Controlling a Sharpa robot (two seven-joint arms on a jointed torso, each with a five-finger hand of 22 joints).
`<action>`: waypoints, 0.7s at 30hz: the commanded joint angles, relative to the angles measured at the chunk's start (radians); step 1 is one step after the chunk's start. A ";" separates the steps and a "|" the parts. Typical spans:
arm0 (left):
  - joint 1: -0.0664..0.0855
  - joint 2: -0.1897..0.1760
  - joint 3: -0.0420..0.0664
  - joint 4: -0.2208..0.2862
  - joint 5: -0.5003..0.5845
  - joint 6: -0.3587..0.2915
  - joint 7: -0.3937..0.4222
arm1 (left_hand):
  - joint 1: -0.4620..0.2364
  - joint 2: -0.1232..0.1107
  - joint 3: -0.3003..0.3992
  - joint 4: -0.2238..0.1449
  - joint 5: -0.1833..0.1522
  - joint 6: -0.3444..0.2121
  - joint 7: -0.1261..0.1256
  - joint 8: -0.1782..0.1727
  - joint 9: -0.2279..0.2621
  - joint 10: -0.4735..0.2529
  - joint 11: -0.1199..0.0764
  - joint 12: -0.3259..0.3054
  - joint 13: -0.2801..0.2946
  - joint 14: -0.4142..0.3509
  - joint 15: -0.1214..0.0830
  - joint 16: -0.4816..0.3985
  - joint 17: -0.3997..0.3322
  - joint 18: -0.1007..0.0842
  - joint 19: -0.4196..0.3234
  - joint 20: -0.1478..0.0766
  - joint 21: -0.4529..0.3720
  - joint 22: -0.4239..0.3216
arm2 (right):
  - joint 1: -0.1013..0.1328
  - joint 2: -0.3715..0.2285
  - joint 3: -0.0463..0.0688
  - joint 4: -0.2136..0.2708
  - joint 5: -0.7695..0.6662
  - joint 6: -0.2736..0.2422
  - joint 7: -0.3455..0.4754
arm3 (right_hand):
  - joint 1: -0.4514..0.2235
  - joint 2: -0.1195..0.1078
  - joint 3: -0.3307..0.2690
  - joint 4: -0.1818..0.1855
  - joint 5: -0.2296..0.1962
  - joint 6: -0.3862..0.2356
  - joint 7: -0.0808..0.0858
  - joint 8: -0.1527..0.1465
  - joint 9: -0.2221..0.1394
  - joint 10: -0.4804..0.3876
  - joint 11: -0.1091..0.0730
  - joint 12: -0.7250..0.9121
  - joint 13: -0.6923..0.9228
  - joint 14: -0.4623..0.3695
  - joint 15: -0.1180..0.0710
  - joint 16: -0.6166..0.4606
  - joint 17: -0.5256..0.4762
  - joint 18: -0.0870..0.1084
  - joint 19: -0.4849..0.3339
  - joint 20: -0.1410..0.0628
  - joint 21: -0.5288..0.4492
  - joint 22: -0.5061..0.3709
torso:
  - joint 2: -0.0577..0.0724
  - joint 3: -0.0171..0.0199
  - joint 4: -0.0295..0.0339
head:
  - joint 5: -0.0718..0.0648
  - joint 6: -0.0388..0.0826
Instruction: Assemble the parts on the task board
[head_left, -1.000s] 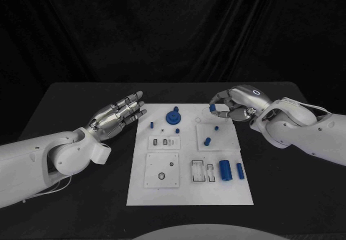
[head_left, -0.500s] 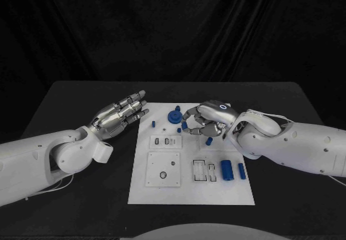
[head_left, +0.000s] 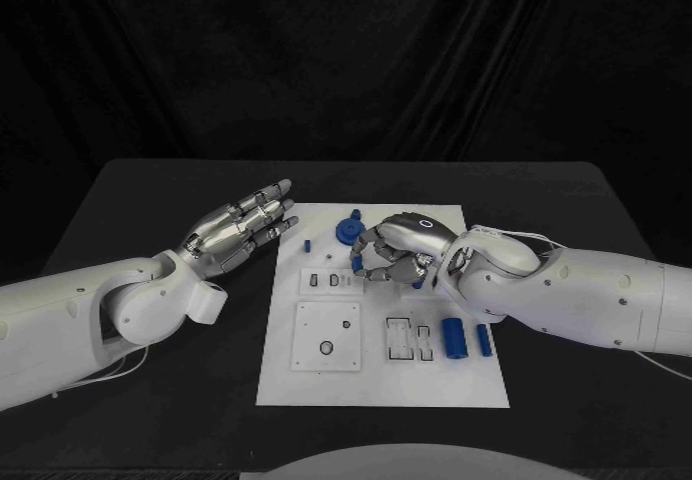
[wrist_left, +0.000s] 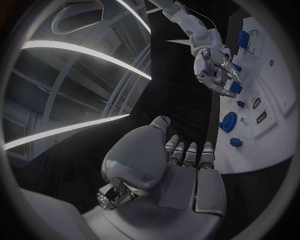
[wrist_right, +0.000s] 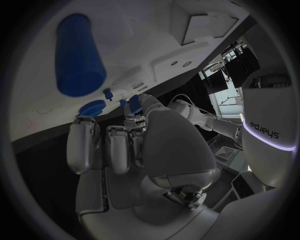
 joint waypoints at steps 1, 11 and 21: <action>-0.001 0.003 0.001 0.000 -0.004 0.007 0.009 | -0.011 0.003 0.008 -0.001 0.004 0.002 0.004 0.005 0.002 0.000 0.006 -0.006 -0.001 0.000 0.005 -0.004 -0.001 -0.010 0.001 0.008 -0.002 0.000 | -0.003 0.004 0.001 -0.001 0.001 0.033 -0.046 | -0.009 -0.001 -0.001 0.003 0.004 -0.002 0.003 0.003 0.041 0.104 0.009 0.003 0.263 0.090 0.009 -0.006 0.188 0.002 0.013 0.008 -0.005 0.197 | 0.000 0.0012 0.0006 | -0.001 -0.002; -0.001 0.006 0.001 -0.002 -0.004 0.010 0.007 | -0.011 0.003 0.009 -0.001 0.004 0.001 0.004 0.005 0.001 -0.001 0.006 -0.006 -0.001 0.000 0.005 -0.004 -0.001 -0.010 0.001 0.008 -0.002 0.000 | -0.008 0.025 0.001 -0.018 0.001 0.033 -0.058 | -0.009 0.000 0.001 0.000 0.007 -0.007 0.005 0.002 0.041 0.104 0.013 0.003 0.263 0.089 0.013 -0.007 0.187 0.004 0.009 0.011 -0.015 0.193 | 0.001 0.0028 -0.0023 | 0.003 -0.008; -0.001 0.007 0.001 -0.003 -0.004 0.013 0.004 | -0.011 0.003 0.009 -0.001 0.004 0.001 0.004 0.005 0.001 -0.001 0.006 -0.006 -0.001 0.000 0.005 -0.004 -0.001 -0.010 0.001 0.008 -0.002 0.000 | -0.016 0.039 0.001 -0.036 -0.026 0.063 -0.101 | -0.014 -0.004 0.002 -0.004 0.005 -0.024 0.012 -0.004 0.039 0.104 0.020 0.003 0.263 0.086 0.019 -0.016 0.173 0.009 0.001 0.016 -0.035 0.187 | 0.001 0.0019 -0.0004 | 0.004 -0.010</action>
